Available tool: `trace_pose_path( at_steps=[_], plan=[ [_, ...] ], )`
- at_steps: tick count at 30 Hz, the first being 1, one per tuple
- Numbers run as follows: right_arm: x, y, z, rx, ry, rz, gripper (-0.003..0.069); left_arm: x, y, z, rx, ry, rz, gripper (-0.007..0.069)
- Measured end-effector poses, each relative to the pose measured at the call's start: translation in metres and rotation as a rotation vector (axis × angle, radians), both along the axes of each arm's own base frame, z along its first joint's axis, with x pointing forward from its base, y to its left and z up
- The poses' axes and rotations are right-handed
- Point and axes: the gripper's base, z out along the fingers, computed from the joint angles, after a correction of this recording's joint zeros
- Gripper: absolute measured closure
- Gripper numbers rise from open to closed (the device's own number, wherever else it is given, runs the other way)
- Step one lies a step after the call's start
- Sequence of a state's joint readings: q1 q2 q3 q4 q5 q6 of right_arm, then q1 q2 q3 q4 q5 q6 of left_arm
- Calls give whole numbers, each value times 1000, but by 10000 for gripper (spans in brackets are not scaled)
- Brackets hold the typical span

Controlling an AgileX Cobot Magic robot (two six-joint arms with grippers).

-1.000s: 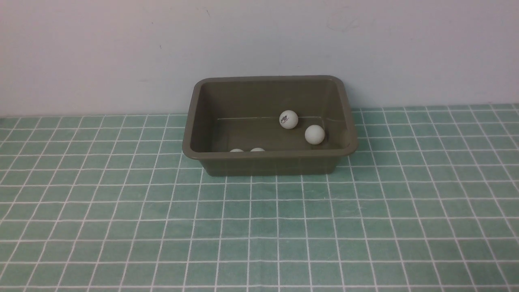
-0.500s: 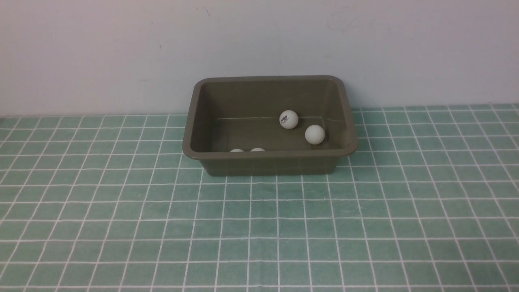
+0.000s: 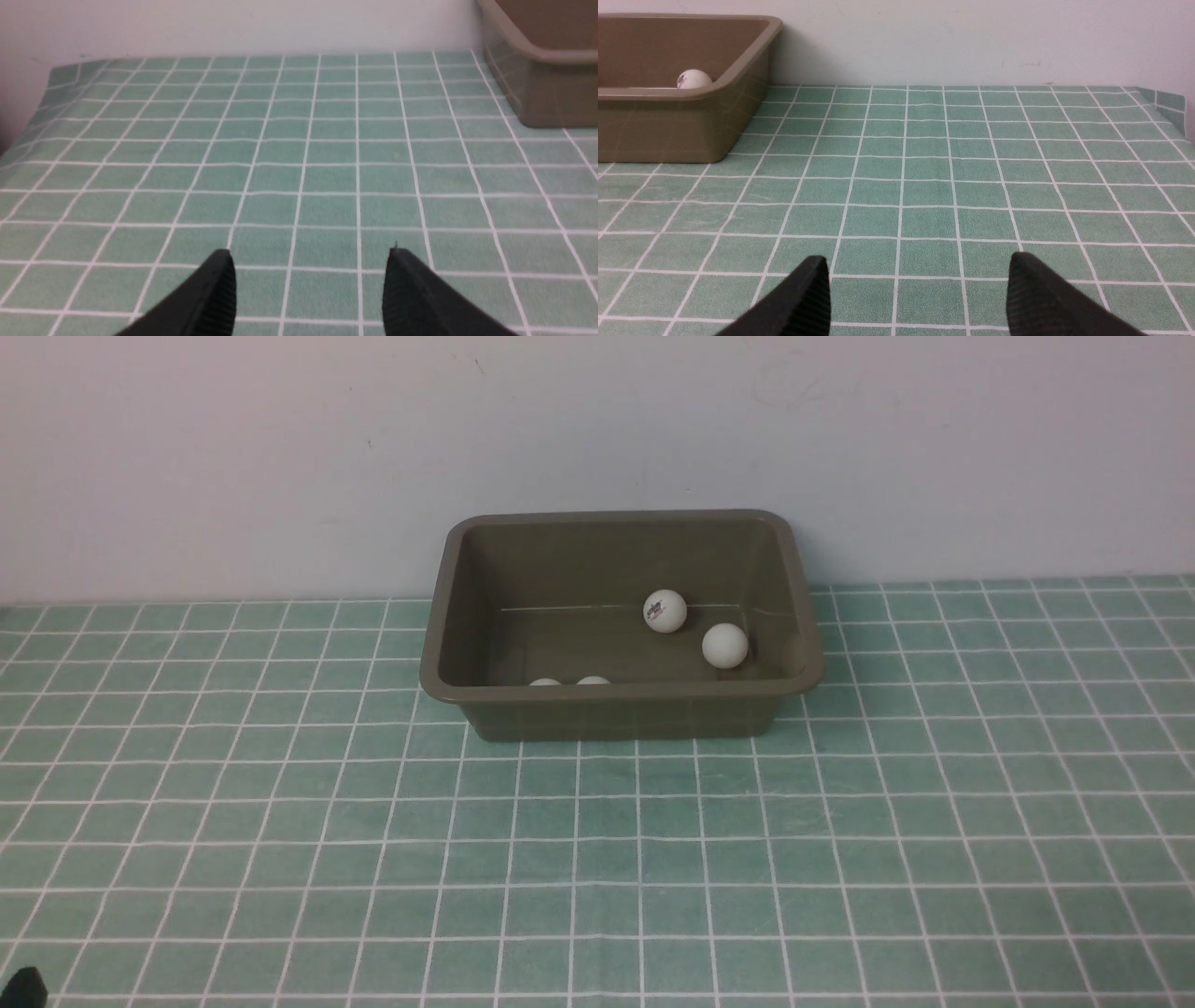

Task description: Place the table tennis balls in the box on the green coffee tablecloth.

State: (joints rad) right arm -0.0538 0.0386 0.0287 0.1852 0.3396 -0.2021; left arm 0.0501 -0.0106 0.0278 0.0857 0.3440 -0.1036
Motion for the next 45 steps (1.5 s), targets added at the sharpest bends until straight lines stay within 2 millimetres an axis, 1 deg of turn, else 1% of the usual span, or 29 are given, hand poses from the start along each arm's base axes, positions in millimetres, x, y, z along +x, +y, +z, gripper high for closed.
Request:
trace_pose_path(
  at_steps=[4, 20, 27, 45],
  plan=[
    [0, 0, 0, 0, 0, 0, 197, -1, -2, -4, 13, 45, -30, 241],
    [0, 0, 0, 0, 0, 0, 197, -1, -4, -4, 27, 48, -60, 241],
    [0, 0, 0, 0, 0, 0, 197, -1, -5, -4, 74, 50, -96, 241],
    [0, 0, 0, 0, 0, 0, 197, -1, -5, -4, 66, 49, -94, 241]
  ],
)
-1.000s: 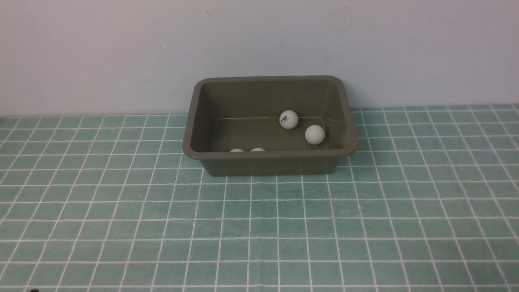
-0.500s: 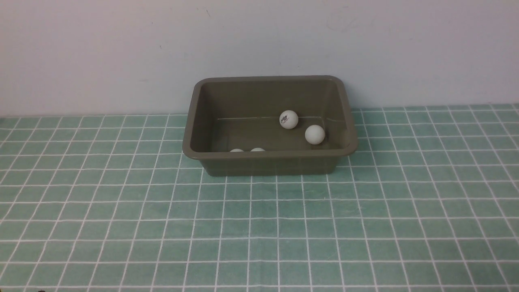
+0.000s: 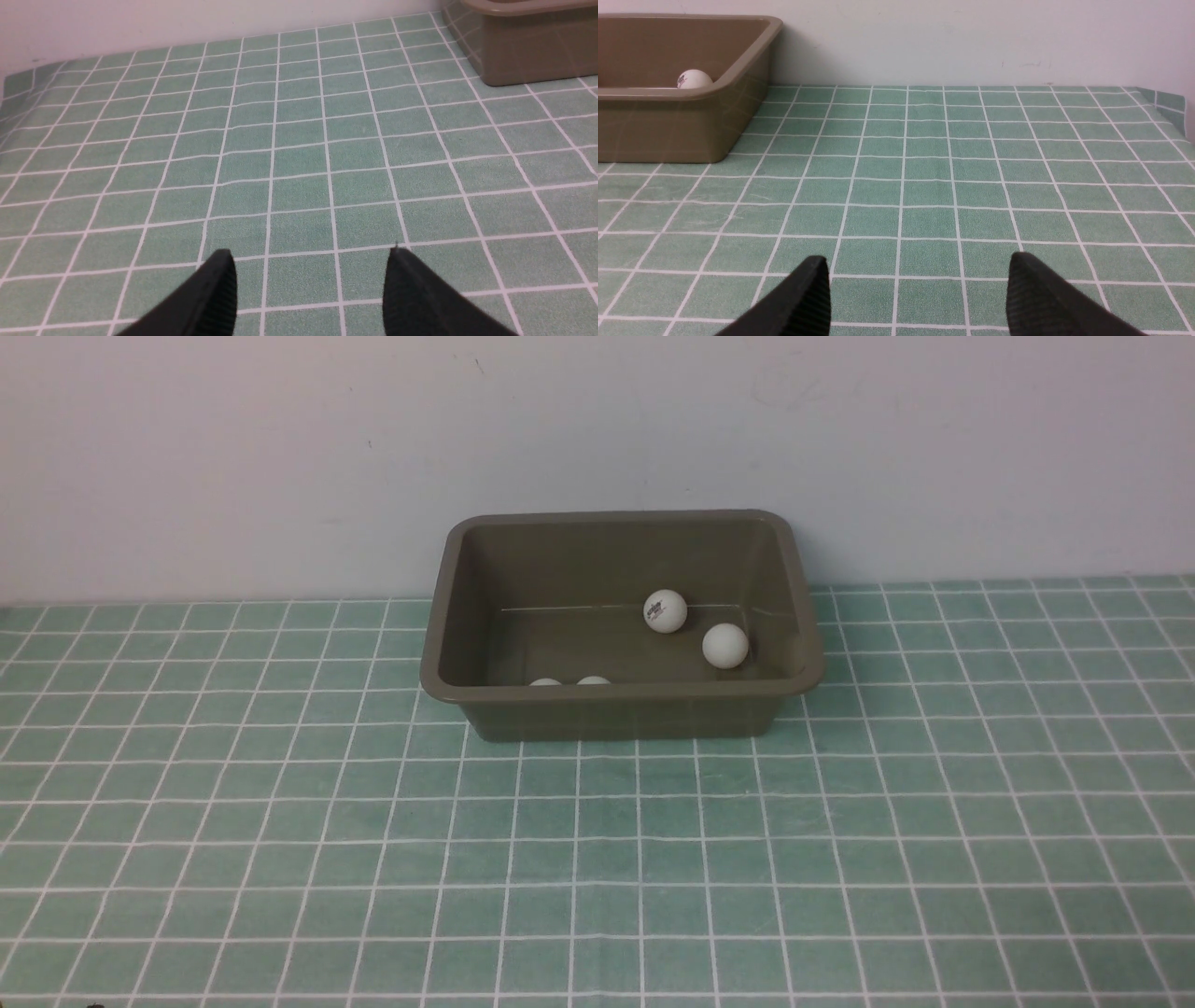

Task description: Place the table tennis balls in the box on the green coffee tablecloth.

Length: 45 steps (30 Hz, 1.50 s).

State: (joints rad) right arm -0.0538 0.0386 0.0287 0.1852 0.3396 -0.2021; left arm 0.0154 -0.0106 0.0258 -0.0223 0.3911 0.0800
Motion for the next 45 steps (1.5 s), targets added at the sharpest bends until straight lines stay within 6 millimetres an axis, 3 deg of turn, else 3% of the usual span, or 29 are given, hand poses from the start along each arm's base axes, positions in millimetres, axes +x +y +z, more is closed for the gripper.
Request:
trace_pose_path(
  at_steps=[38, 45],
  plan=[
    [0, 0, 0, -2, -3, 0, 197, 0, 1, 0, -3, 0, 13, 241],
    [-3, -1, 1, -118, -24, 17, 197, 0, 1, 0, -3, 0, 13, 241]
  ],
)
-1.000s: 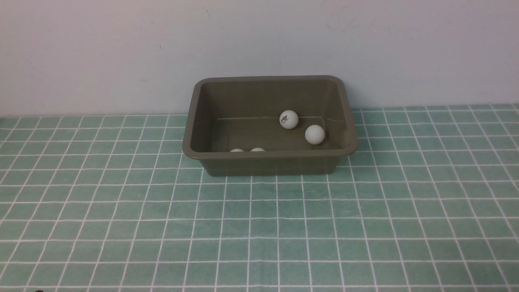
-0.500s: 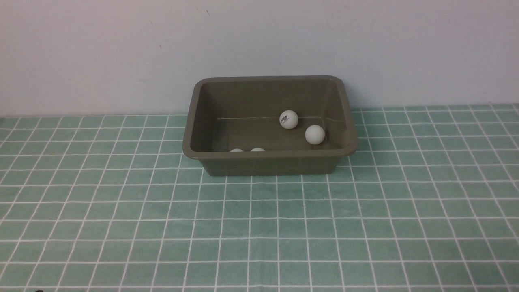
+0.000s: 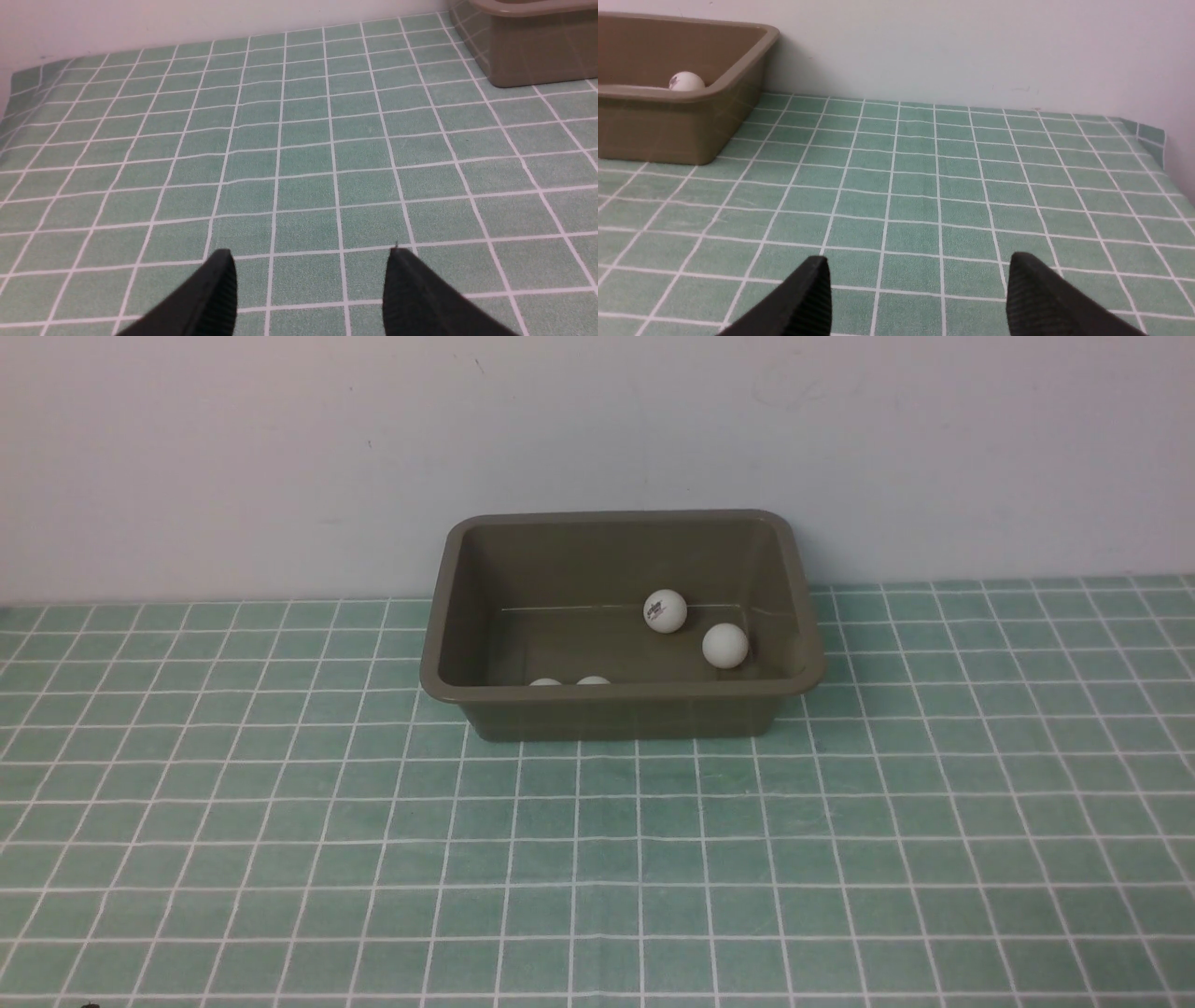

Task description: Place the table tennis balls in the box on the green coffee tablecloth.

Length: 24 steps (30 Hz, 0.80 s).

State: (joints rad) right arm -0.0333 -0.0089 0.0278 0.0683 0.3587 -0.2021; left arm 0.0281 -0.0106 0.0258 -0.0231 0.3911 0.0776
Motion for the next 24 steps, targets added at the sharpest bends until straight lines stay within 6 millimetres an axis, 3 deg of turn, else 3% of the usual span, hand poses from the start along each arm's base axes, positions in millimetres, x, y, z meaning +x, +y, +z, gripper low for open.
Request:
trace_pose_path(
  at_steps=[24],
  plan=[
    [-1, 2, -1, -50, 20, 63, 197, 0, 0, 0, 0, 0, 0, 241]
  ],
)
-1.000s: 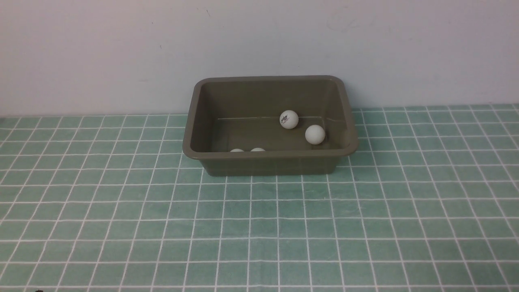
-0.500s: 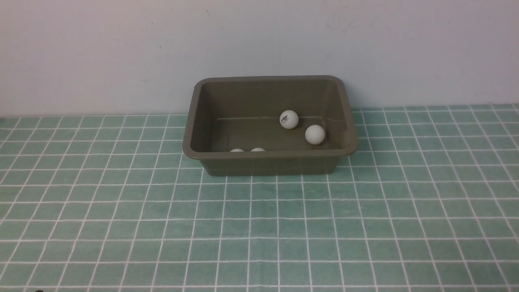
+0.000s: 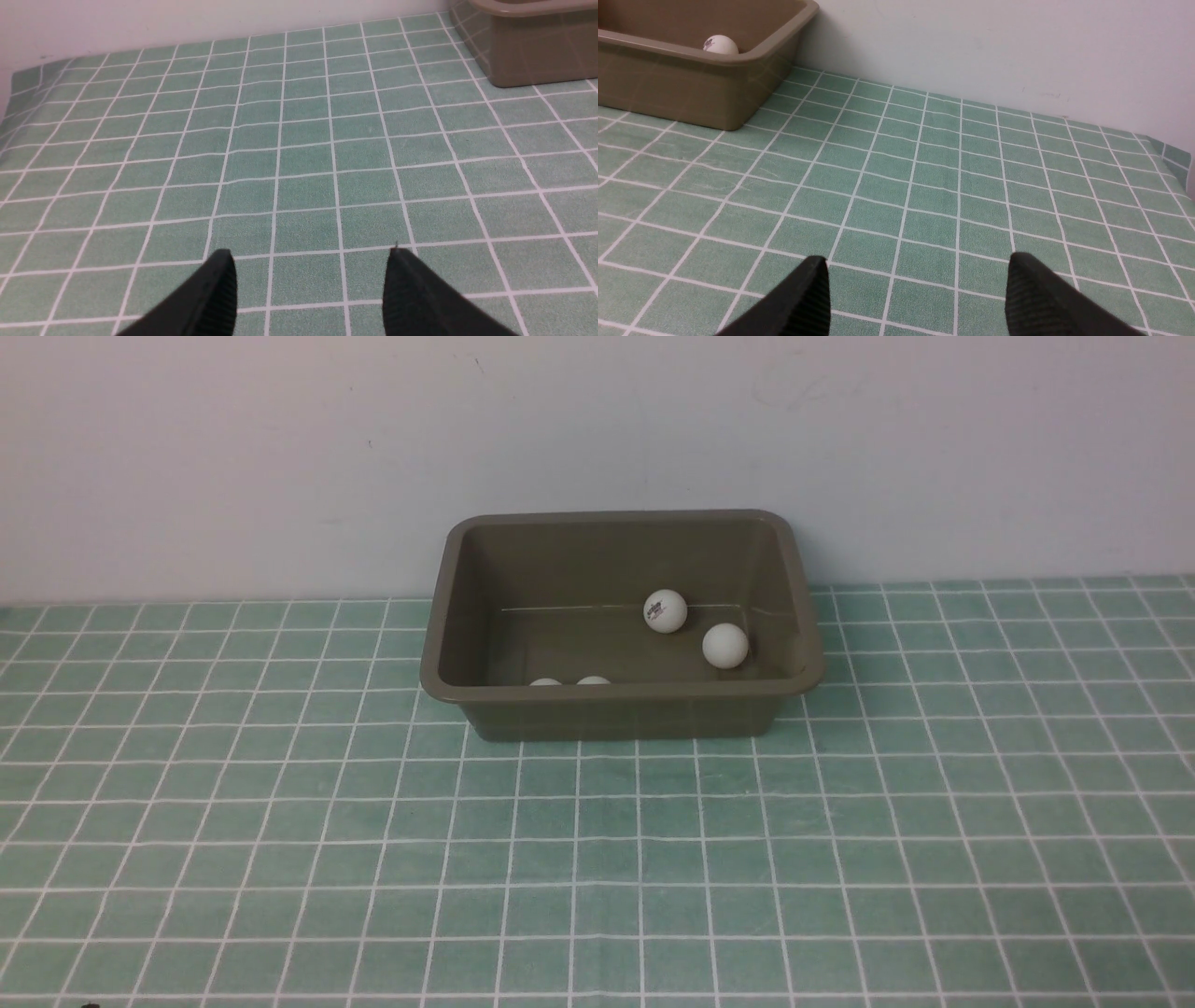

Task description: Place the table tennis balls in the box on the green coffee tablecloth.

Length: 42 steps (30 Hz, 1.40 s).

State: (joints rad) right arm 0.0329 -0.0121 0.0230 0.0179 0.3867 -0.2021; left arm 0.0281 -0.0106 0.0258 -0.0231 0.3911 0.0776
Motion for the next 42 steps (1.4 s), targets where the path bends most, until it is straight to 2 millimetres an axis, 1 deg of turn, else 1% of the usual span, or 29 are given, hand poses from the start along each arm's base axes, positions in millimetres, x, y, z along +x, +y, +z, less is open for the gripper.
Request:
trace_pose_path(
  at_steps=[42],
  plan=[
    [0, 0, 0, -4, 0, 1, 197, 0, 0, 0, 0, 0, 0, 241]
  ],
)
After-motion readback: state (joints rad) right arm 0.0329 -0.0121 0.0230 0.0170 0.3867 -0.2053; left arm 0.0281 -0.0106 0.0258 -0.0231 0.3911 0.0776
